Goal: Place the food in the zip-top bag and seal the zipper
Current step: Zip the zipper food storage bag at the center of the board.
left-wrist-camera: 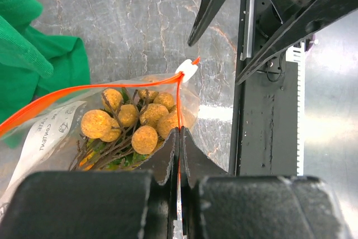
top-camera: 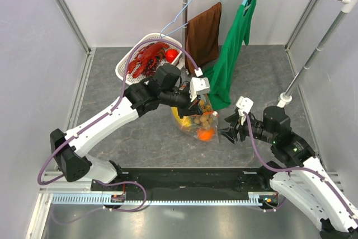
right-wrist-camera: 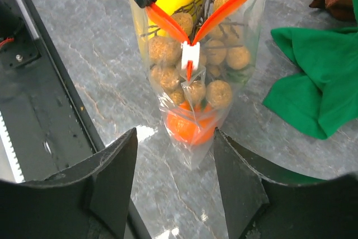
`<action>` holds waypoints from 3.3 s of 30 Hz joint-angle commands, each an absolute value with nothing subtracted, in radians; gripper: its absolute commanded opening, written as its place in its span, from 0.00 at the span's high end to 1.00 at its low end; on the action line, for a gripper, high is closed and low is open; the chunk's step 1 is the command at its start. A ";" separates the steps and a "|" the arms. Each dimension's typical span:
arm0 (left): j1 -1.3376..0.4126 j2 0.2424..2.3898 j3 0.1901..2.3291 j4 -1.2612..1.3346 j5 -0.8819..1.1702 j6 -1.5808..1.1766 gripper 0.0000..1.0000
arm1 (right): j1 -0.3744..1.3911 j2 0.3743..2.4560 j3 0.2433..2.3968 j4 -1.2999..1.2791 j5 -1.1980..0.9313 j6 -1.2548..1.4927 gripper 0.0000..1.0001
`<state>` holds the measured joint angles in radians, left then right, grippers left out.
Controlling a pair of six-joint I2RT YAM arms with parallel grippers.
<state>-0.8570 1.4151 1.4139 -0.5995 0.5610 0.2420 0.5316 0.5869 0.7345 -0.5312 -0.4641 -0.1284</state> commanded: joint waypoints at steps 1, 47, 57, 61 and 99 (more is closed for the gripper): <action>-0.856 1.419 1.463 -0.575 0.603 0.230 0.98 | 0.529 0.536 0.654 -0.339 -0.460 -0.049 0.39; -0.879 1.381 1.486 -0.558 0.585 0.515 0.32 | 0.528 0.471 0.459 0.057 -0.494 0.008 1.00; -1.015 1.411 1.439 -0.519 0.456 0.637 0.20 | 0.529 0.471 0.465 0.051 -0.494 0.008 1.00; -1.022 1.419 1.433 -0.469 0.422 0.649 0.26 | 0.528 0.469 0.463 0.051 -0.500 0.008 1.00; -1.003 1.483 1.465 -0.574 0.543 0.781 0.98 | 0.529 0.601 0.488 0.161 -0.598 -0.150 0.59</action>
<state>-1.0073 1.4746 1.4334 -0.5591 0.5098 0.7479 0.5274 0.5915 0.4511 0.0631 -0.5671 -0.1566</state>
